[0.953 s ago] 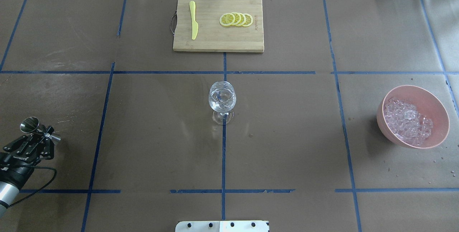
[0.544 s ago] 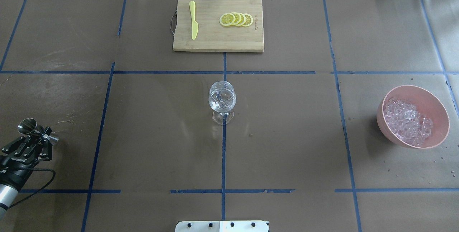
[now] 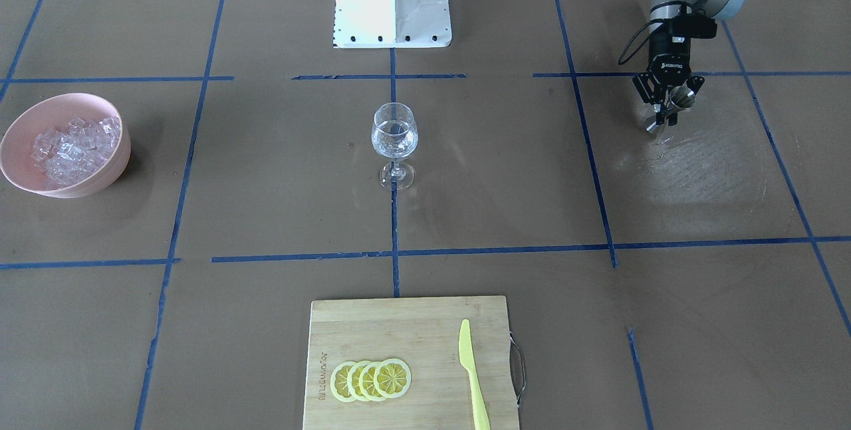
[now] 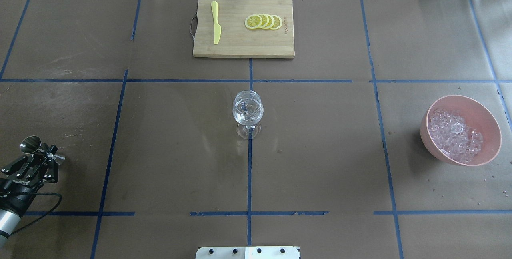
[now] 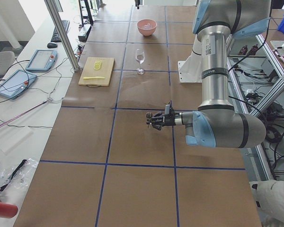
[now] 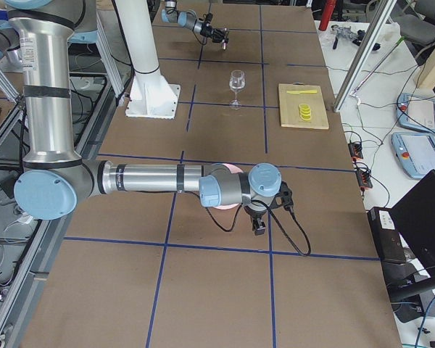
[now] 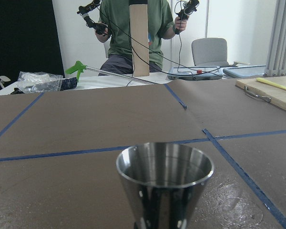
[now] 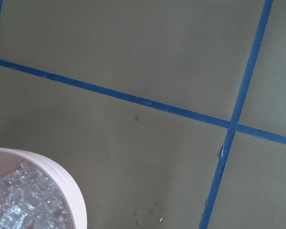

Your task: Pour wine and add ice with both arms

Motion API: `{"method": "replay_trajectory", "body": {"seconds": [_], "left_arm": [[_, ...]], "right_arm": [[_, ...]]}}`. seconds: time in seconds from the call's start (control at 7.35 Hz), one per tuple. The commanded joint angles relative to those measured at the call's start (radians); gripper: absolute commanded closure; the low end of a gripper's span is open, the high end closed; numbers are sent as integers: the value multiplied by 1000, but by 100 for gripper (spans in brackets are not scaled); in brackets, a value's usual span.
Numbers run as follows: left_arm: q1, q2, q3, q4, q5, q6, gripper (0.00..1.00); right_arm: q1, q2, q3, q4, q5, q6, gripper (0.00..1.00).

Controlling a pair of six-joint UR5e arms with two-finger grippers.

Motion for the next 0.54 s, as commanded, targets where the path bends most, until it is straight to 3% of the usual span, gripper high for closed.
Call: {"method": "replay_trajectory", "body": {"seconds": [0.0,0.41], "left_arm": [[12,0,1,0,1,0,100],[18,0,1,0,1,0,92]], "right_arm": [[0,0,1,0,0,0,0],[0,0,0,0,0,0,0]]}}
